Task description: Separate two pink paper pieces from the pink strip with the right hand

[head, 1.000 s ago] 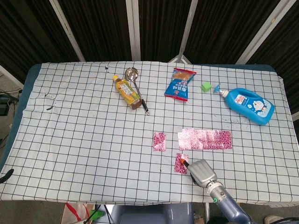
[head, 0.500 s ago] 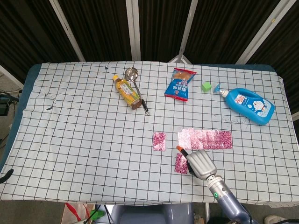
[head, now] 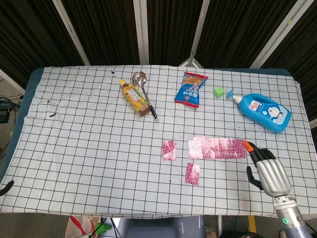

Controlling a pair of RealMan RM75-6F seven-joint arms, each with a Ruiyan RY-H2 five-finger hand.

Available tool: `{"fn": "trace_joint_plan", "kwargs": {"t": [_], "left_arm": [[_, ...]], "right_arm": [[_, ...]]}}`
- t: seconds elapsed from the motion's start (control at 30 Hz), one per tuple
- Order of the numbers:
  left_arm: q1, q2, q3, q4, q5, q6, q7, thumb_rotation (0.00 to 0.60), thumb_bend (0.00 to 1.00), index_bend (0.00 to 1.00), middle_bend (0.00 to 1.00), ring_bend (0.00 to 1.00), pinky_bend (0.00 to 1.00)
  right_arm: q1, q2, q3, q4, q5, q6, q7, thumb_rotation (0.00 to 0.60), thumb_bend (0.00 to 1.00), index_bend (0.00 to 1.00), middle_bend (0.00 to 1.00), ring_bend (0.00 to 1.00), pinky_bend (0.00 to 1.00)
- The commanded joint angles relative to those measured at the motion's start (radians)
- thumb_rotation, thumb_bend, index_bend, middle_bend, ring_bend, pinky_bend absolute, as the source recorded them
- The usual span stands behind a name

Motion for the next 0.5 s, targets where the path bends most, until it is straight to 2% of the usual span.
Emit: {"fn": "trace_joint_plan", "kwargs": {"t": [0.03,0.17,0.5], "left_arm": [[0.004,0.000,0.001,-0.001,0.000,0.004,0.003,0.600,0.28,0.16,0.03,0.00,0.08],[0.006,-0.001,0.003,-0.004,0.002,0.006,0.008,0.600,0.28,0.16,0.03,0.00,0.08],[0.002,-0.008,0.007,0.003,0.025,0.008,0.011,0.600,0.28,0.16,0.03,0.00,0.08]], "right_arm": [[-0.094,0.023,-0.033,0.078,-0.054,0.101,0.042,0.600,0.55,0.02,0.11,0.21,0.21],[-0.155,0.018,-0.024,0.124,-0.050,0.158,0.050,0.600,0.55,0.00,0.10,0.20,0.21],[-0.203,0.000,0.011,0.170,-0.089,0.192,0.054,0.600,0.55,0.00,0.10,0.20,0.21]]}}
